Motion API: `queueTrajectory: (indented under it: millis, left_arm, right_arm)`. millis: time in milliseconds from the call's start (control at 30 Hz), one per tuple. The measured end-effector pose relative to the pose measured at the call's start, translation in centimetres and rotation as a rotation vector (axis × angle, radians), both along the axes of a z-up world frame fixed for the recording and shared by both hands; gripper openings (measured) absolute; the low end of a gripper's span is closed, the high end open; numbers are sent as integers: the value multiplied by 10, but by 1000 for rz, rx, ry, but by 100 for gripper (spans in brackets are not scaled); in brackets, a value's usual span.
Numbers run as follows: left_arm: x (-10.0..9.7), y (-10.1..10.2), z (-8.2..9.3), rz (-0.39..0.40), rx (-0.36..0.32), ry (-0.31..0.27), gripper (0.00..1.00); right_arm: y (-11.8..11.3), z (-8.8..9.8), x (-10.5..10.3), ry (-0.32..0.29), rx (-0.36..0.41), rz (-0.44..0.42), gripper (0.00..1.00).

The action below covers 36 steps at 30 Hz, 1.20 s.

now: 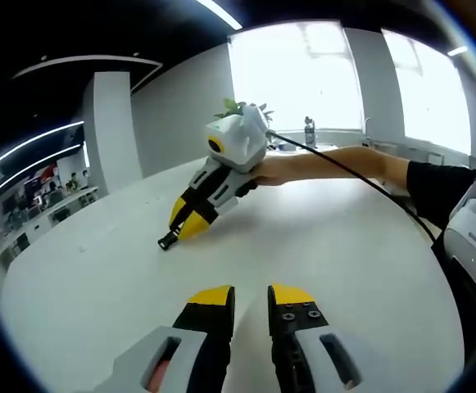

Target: Snap the two parts of the plastic buckle together until the buckle closes and remains connected.

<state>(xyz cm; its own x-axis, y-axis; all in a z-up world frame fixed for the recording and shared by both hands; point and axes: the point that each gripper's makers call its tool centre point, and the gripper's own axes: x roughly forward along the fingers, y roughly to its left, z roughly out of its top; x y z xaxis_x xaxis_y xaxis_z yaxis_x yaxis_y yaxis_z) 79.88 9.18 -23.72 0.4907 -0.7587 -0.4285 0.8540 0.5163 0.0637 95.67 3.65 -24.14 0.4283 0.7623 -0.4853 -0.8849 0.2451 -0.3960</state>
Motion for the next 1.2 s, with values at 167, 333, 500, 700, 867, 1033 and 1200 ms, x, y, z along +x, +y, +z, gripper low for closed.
queueTrajectory:
  millis: [167, 333, 500, 700, 867, 1033, 1200]
  left_arm:
    - [0, 0, 0, -1, 1, 0, 15]
    - [0, 0, -1, -1, 3, 1, 15]
    - [1, 0, 0, -1, 2, 0, 15]
    - [0, 0, -1, -2, 5, 2, 15]
    - [0, -1, -2, -2, 6, 3, 15]
    - [0, 0, -2, -1, 6, 4, 15]
    - [0, 0, -2, 0, 6, 4, 15]
  right_arm:
    - [-1, -1, 0, 4, 0, -2, 12]
    - [-2, -1, 0, -5, -7, -5, 12]
    - [-2, -1, 1, -2, -6, -7, 12]
    - [-3, -1, 2, -6, -6, -11, 12]
    - [-4, -3, 3, -6, -11, -14, 12]
    - [-6, -3, 4, -10, -15, -20, 12]
    - [-6, -1, 3, -9, -8, -18, 12]
